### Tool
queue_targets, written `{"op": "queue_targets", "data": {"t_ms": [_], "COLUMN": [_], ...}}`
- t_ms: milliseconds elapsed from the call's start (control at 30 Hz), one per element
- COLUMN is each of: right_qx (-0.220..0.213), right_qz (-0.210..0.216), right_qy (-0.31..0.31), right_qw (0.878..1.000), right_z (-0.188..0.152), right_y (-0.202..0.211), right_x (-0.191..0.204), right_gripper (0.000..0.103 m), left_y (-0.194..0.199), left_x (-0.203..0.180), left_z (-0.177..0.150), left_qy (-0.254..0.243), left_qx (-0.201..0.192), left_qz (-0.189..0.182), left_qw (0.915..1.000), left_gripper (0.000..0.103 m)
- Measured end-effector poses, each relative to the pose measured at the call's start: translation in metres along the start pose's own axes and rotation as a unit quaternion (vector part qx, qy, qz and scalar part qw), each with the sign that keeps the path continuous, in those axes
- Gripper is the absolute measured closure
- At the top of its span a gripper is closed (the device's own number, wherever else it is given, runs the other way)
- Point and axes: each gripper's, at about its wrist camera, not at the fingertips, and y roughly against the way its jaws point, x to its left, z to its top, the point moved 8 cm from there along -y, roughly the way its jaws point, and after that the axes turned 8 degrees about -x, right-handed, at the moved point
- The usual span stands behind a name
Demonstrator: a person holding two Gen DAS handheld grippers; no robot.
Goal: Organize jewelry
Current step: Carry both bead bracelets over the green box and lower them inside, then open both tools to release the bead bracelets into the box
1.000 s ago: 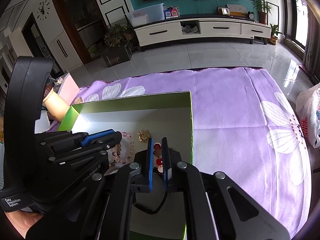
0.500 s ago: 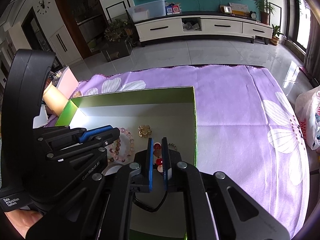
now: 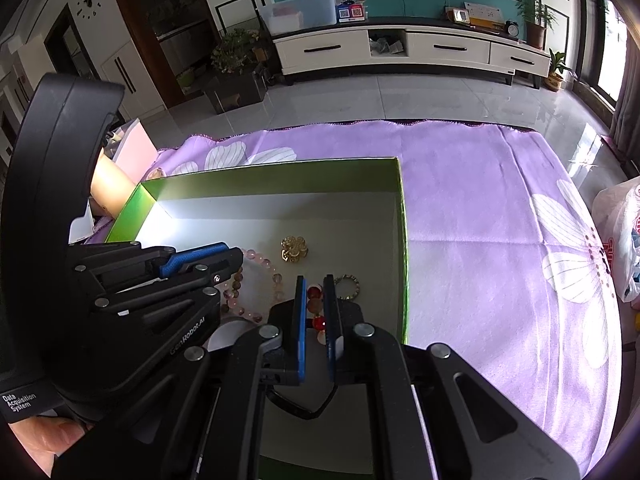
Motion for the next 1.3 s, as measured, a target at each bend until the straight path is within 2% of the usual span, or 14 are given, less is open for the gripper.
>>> {"op": "queue_targets", "data": {"t_ms": [767,833,900,933,1100,1133,1167,1200,1233,1267,1300], "right_qx": [0.018,0.020,0.018,0.017,0.009,0.007,0.004,0.001,-0.002,-0.006,-0.007], "right_qz": [-0.020,-0.022,-0.025,-0.025,-0.027,-0.028,-0.030,-0.035,-0.040,-0.047,-0.051], "right_qy": [0.007,0.005,0.006,0.005,0.008,0.009,0.010,0.012,0.013,0.015,0.017], "right_qw": [1.000,1.000,1.000,1.000,1.000,1.000,0.999,0.999,0.999,0.999,0.999], "right_z": [-0.005,-0.006,-0.005,-0.005,-0.002,-0.001,0.001,0.003,0.004,0.007,0.009], "right_y": [-0.006,-0.005,-0.003,0.000,0.017,0.022,0.028,0.034,0.039,0.047,0.054], "right_x": [-0.004,-0.004,-0.004,-0.004,-0.005,-0.004,-0.003,-0.003,-0.003,-0.002,-0.001], "right_gripper": [0.095,0.095,0.091,0.087,0.084,0.076,0.063,0.054,0.040,0.032,0.029], "left_y": [-0.007,-0.005,-0.003,0.000,0.022,0.028,0.035,0.041,0.049,0.055,0.064], "left_x": [0.005,0.005,0.005,0.006,0.012,0.015,0.017,0.020,0.024,0.027,0.031], "left_z": [-0.007,-0.007,-0.007,-0.006,-0.001,0.000,0.000,0.002,0.003,0.004,0.006], "left_qy": [-0.002,-0.001,0.000,-0.001,0.003,0.004,0.006,0.008,0.011,0.013,0.018], "left_qx": [0.013,0.011,0.008,0.005,-0.014,-0.019,-0.023,-0.027,-0.033,-0.038,-0.044], "left_qz": [0.005,0.005,0.004,0.006,0.009,0.012,0.014,0.018,0.023,0.027,0.030], "left_qw": [0.9999,0.9999,1.0000,1.0000,0.9999,0.9997,0.9996,0.9994,0.9991,0.9988,0.9984], "left_gripper": [0.095,0.090,0.077,0.073,0.050,0.047,0.039,0.029,0.026,0.022,0.016]}}
